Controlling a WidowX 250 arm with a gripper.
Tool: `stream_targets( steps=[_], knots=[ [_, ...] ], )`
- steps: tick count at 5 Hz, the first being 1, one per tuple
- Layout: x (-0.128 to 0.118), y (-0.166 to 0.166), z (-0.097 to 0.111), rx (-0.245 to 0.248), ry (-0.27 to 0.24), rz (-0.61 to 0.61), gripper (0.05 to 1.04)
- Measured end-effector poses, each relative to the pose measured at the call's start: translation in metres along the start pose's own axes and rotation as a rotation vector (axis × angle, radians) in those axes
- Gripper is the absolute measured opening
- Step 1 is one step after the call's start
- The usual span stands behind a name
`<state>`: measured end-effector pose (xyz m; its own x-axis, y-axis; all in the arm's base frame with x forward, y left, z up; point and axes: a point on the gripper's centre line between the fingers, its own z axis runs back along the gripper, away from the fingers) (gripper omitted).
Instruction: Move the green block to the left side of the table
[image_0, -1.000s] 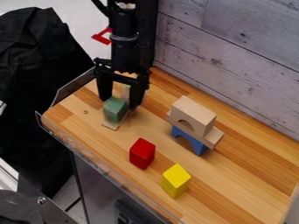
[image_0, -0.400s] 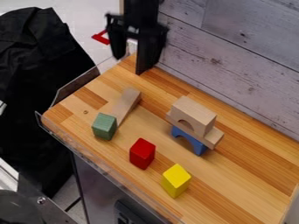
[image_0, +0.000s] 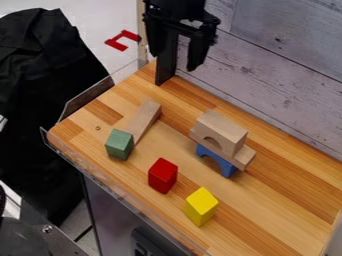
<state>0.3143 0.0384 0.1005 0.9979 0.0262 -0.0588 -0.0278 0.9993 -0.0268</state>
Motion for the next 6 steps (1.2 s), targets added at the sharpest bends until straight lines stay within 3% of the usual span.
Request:
stream_targets(
  steps=[4, 5, 6],
  knots=[
    [-0.010, -0.029, -0.004, -0.024, 0.091, -0.064, 1.001],
    [-0.020, -0.035, -0.004, -0.067, 0.088, -0.032, 1.001],
    [-0.020, -0.035, -0.004, -0.065, 0.084, -0.028, 1.001]
  ],
)
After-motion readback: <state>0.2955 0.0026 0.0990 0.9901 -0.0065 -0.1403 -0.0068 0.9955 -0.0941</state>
